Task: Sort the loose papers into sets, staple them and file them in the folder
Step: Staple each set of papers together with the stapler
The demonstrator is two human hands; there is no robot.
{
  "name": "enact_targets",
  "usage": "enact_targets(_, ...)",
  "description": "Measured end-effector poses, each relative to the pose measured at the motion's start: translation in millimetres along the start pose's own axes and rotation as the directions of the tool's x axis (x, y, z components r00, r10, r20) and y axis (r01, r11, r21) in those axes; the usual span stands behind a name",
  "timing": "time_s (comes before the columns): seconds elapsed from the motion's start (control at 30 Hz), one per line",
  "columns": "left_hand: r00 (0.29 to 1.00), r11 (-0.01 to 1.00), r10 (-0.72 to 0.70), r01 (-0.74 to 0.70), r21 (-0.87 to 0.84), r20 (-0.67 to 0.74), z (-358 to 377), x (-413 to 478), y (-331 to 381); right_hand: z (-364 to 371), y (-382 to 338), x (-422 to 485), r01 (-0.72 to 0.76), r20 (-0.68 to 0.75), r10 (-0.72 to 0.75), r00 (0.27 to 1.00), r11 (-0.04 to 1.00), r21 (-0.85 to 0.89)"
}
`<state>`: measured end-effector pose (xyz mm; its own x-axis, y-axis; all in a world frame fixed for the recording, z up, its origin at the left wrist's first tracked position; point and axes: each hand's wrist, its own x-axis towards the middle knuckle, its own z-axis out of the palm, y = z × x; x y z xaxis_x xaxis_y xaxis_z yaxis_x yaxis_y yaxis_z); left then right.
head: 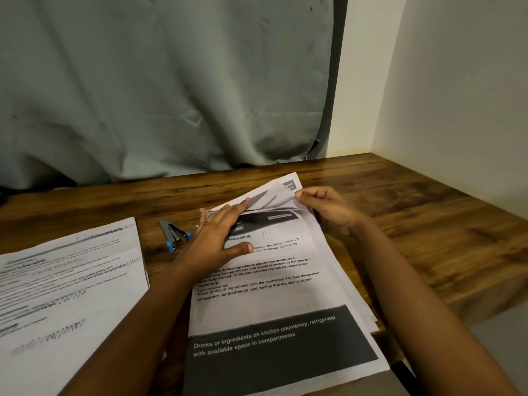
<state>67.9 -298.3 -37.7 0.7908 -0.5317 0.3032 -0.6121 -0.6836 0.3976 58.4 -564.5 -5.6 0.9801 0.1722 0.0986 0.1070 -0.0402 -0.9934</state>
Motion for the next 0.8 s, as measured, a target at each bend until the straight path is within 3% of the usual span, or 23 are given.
enact_targets(0.1,1.0,0.999,0.008,-0.008,0.047,0.015,0.3,1.7,0.5,0.5,1.5,3.8,0.029,-0.076,-0.035,0.996,0.997,-0.071)
enact_targets(0.47,0.998,0.989,0.06,-0.061,0.137,0.013,4.9,4.2,-9.5,6.6,14.5,15.3,0.035,-0.27,-0.053,0.962,0.997,-0.073)
enact_targets(0.8,0.997,0.997,0.071,-0.071,0.024,0.023,5.0,2.2,-10.9,5.0,16.0,17.6,0.03,-0.287,-0.054,0.956,0.996,-0.088)
